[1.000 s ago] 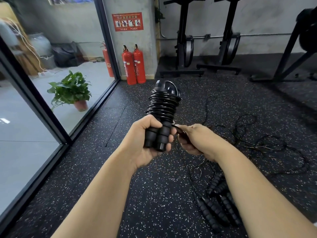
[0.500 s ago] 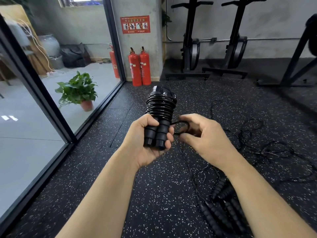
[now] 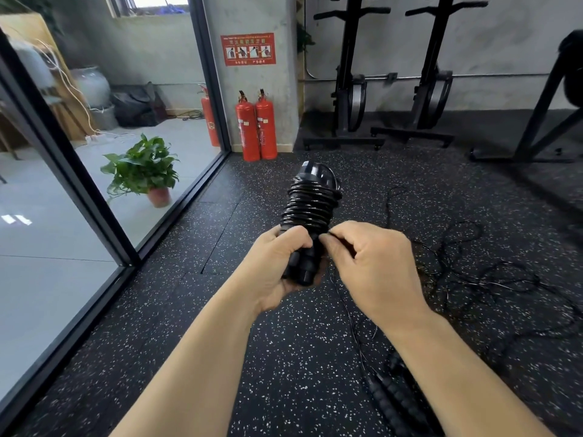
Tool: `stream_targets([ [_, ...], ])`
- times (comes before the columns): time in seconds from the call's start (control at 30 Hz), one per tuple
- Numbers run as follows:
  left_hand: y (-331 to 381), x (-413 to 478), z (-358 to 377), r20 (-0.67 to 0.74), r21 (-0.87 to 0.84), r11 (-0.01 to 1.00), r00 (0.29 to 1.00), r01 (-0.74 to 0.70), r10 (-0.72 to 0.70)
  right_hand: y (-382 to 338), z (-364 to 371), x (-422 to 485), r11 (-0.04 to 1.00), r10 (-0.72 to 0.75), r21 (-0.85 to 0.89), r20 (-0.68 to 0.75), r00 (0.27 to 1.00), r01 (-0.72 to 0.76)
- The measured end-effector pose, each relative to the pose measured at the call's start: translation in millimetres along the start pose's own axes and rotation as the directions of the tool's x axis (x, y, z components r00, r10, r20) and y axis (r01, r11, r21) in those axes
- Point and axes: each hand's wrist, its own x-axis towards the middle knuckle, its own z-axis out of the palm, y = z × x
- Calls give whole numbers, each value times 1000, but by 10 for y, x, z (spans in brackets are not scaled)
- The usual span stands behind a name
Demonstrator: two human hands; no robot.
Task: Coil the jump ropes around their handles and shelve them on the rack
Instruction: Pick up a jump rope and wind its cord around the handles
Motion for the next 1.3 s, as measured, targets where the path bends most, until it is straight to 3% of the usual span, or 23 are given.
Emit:
stream_targets([
  [0.27, -17, -21, -32, -42, 124, 986, 992, -110, 116, -28, 49, -53, 989, -131, -33, 211, 969, 141],
  [0.5, -49, -5, -37, 28, 172, 978, 993, -118, 115, 29, 76, -11, 992, -128, 33, 184, 974, 124],
  [0.77, -45, -12, -50, 60, 132, 982, 990, -137, 130, 4, 46, 12, 992, -38, 126, 43, 998, 32],
  [0.93, -36, -29, -23, 18, 137, 981, 991, -135, 134, -26, 57, 7, 995, -20, 101, -24, 1000, 22],
  [1.3, -69, -17, -50, -32, 145, 982, 992, -119, 124, -74, 92, 18, 999, -32, 24, 79, 996, 30],
])
